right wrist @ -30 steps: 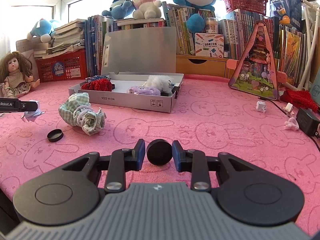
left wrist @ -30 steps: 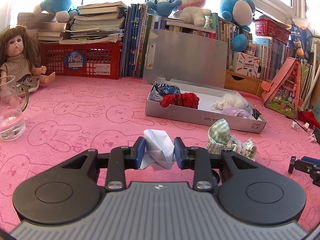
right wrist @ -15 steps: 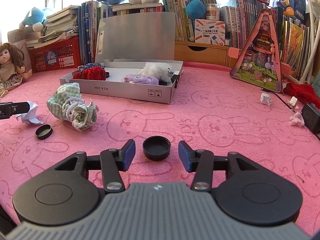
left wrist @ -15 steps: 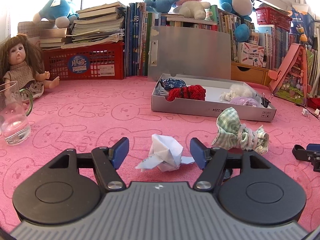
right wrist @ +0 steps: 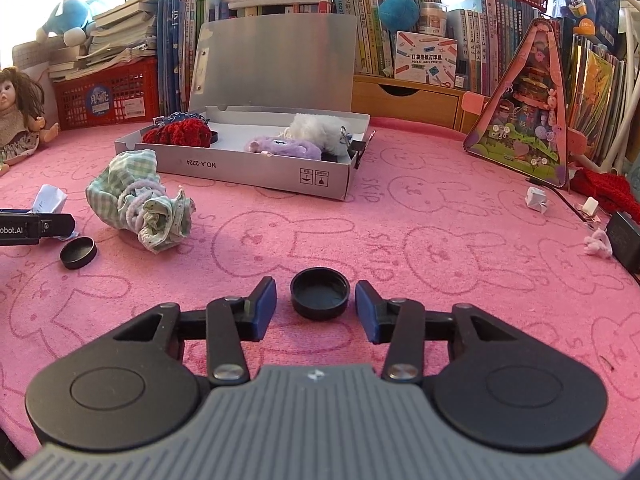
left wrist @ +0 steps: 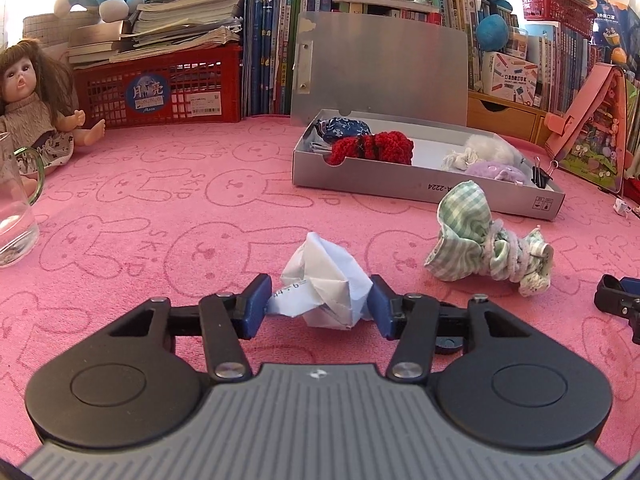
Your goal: Organize objects
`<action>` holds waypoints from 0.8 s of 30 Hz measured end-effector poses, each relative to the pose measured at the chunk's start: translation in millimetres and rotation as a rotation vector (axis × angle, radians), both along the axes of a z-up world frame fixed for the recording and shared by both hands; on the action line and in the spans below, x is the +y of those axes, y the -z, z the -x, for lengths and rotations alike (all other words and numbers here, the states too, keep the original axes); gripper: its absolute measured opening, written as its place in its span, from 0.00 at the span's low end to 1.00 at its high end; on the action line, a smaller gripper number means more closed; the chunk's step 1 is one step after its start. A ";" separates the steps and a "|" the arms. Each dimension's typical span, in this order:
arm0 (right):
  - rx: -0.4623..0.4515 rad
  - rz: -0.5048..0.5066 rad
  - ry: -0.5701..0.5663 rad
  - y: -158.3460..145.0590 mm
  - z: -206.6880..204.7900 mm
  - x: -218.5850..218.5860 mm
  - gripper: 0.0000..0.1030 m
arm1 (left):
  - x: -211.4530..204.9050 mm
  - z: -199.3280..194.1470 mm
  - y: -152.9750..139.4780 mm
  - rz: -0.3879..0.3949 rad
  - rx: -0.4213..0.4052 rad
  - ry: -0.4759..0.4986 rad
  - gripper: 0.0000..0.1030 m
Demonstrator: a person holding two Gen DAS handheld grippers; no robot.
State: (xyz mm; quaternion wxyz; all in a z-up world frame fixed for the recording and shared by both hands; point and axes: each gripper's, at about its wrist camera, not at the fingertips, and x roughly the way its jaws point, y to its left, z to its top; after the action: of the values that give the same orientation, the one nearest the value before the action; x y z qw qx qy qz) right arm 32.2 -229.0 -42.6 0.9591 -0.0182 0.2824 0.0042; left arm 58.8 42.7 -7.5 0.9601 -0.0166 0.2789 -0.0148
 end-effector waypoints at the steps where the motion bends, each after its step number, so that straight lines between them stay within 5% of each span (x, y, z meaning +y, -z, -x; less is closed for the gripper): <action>1: -0.001 0.000 -0.004 -0.1 0.4 0.2 0.45 | 0.0 0.2 -0.4 0.009 -0.001 -0.002 0.51; 8: -0.009 0.000 -0.028 -0.1 1.1 1.6 0.35 | -0.8 1.9 -5.1 0.027 0.000 -0.001 0.50; 24: -0.028 -0.021 -0.018 -10.2 1.3 4.5 0.35 | -7.8 7.3 -24.2 0.015 -0.029 0.017 0.50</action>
State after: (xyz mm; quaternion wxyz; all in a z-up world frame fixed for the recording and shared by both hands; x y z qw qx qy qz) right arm 30.9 -224.5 -32.4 0.9631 -0.0109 0.2687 0.0153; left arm 51.5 34.8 16.7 0.9636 -0.0211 0.2651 -0.0254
